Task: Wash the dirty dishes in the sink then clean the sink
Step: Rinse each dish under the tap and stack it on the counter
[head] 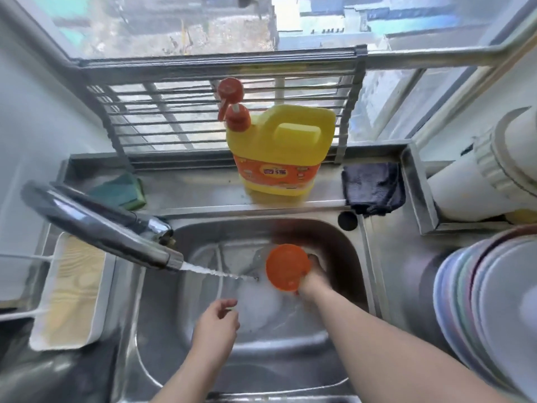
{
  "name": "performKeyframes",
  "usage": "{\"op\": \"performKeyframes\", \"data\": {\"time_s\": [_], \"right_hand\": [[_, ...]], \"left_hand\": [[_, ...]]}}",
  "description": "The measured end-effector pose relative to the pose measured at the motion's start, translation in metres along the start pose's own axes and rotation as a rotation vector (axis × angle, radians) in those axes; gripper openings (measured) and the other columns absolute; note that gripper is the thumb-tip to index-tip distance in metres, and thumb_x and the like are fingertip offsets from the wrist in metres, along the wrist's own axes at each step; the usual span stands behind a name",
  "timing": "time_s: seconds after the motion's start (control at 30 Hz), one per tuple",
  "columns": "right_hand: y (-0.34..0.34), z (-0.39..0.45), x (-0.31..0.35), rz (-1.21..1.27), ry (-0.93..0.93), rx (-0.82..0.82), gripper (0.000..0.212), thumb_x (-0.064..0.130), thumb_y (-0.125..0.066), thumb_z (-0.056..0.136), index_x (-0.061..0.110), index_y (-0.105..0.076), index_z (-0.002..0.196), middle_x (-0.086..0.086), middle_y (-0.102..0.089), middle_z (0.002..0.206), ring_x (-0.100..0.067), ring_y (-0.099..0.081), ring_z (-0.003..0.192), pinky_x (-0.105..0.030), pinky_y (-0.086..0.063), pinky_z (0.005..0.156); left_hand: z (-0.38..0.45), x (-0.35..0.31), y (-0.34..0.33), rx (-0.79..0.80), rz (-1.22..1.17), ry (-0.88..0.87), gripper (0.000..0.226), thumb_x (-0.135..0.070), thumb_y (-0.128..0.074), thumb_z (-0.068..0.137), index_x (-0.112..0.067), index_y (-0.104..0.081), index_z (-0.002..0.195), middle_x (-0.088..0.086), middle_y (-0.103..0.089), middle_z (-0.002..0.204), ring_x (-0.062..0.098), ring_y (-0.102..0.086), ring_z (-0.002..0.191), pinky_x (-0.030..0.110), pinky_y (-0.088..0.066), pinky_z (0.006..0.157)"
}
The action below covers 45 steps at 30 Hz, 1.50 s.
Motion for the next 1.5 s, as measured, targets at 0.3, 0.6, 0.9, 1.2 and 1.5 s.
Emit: {"op": "performKeyframes", "data": {"time_s": [0.3, 0.6, 0.9, 1.2, 1.5], "right_hand": [[-0.002, -0.062, 0.036, 0.545, 0.096, 0.12, 0.052, 0.001, -0.043, 0.095, 0.034, -0.058, 0.132, -0.001, -0.067, 0.116, -0.027, -0.067, 0.104, -0.033, -0.058, 0.064], [-0.036, -0.153, 0.064, 0.83, -0.057, 0.474, 0.016, 0.036, -0.049, 0.108, 0.034, -0.06, 0.12, -0.01, -0.076, 0.104, -0.02, -0.069, 0.063, -0.027, -0.055, 0.054], [0.009, -0.192, 0.066, 0.698, -0.012, 0.456, 0.037, 0.054, -0.028, 0.11, 0.04, -0.06, 0.123, -0.006, -0.073, 0.084, -0.018, -0.06, 0.054, -0.025, -0.046, 0.051], [0.006, -0.225, 0.106, 0.891, -0.096, 0.612, 0.034, 0.046, -0.032, 0.114, 0.049, -0.064, 0.12, -0.003, -0.07, 0.122, -0.027, -0.069, 0.106, -0.034, -0.061, 0.064], [-0.014, -0.246, 0.112, 0.965, -0.157, 0.615, 0.024, 0.048, -0.058, 0.103, 0.032, -0.071, 0.114, -0.004, -0.072, 0.104, -0.022, -0.064, 0.078, -0.026, -0.052, 0.06]], "left_hand": [[-0.001, -0.041, -0.021, 0.066, -0.125, -0.038, 0.015, -0.024, -0.056, 0.105, -0.027, -0.068, 0.114, 0.004, -0.071, 0.099, 0.022, -0.066, 0.087, 0.037, -0.052, 0.073], [-0.049, -0.089, 0.007, -0.022, -0.362, -0.065, 0.04, -0.052, -0.038, 0.11, -0.026, -0.066, 0.12, 0.014, -0.076, 0.113, 0.032, -0.072, 0.092, 0.038, -0.055, 0.069], [-0.108, -0.09, 0.021, 0.14, -0.272, 0.079, 0.051, -0.056, -0.036, 0.109, -0.018, -0.068, 0.12, 0.011, -0.078, 0.084, 0.024, -0.067, 0.072, 0.035, -0.052, 0.067], [-0.132, -0.123, 0.061, 0.109, -0.46, -0.066, 0.034, -0.046, -0.04, 0.112, -0.042, -0.067, 0.131, 0.005, -0.076, 0.123, 0.031, -0.071, 0.115, 0.04, -0.058, 0.081], [-0.126, -0.112, 0.083, 0.023, -0.444, -0.155, 0.032, -0.052, -0.059, 0.101, -0.027, -0.064, 0.12, 0.012, -0.074, 0.109, 0.023, -0.065, 0.086, 0.034, -0.049, 0.071]]}}
Point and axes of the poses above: each hand's wrist, its own z-axis towards the middle knuckle, its own y-axis out of the back of the hand, x = y × z, the point moved 8 cm from there along z, towards the middle knuckle
